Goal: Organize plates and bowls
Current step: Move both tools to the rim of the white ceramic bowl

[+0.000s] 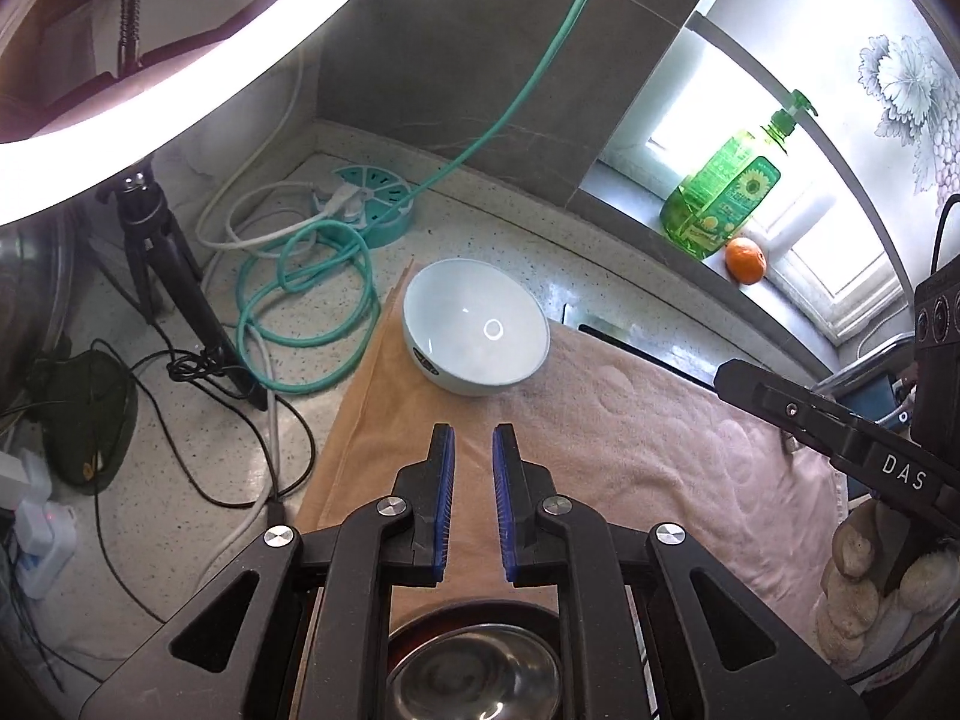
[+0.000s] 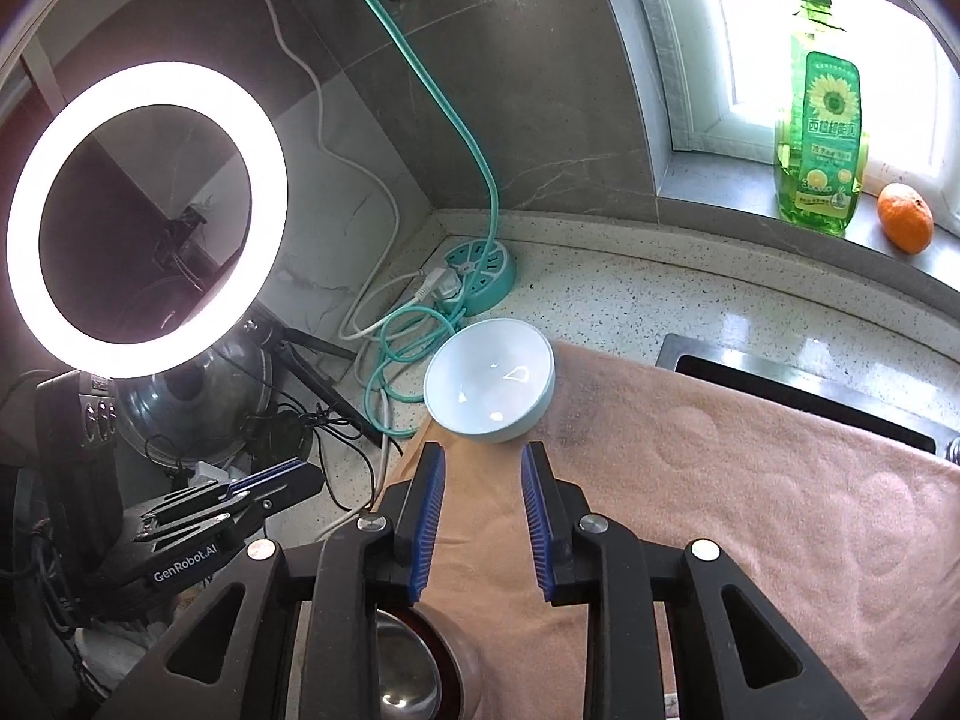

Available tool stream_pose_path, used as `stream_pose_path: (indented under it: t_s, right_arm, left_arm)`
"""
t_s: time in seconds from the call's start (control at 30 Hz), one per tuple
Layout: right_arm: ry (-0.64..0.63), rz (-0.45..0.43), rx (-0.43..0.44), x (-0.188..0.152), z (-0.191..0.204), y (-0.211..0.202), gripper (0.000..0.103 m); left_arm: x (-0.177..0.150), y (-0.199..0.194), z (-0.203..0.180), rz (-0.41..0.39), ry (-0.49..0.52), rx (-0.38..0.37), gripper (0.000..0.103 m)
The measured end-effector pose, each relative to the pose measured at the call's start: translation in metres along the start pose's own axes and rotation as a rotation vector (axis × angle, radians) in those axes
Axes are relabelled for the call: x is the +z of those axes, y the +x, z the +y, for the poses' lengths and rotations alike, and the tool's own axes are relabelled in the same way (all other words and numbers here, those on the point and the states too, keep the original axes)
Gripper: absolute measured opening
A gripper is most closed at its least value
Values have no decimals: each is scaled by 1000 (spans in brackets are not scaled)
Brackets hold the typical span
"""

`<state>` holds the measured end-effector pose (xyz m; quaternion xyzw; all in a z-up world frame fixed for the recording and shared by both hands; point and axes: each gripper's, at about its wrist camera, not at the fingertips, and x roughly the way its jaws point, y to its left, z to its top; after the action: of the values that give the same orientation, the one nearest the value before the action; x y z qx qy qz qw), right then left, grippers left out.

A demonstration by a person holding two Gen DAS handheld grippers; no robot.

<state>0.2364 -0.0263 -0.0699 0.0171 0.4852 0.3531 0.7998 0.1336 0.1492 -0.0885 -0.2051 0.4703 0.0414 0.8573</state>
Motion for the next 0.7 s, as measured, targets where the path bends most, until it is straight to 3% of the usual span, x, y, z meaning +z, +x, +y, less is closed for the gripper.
stream_pose_path:
  t_s: [0.7]
  right_arm:
    - [108,166,54,41,-54,109,24]
  left_arm:
    - [42,79,23,50,-116,84,11]
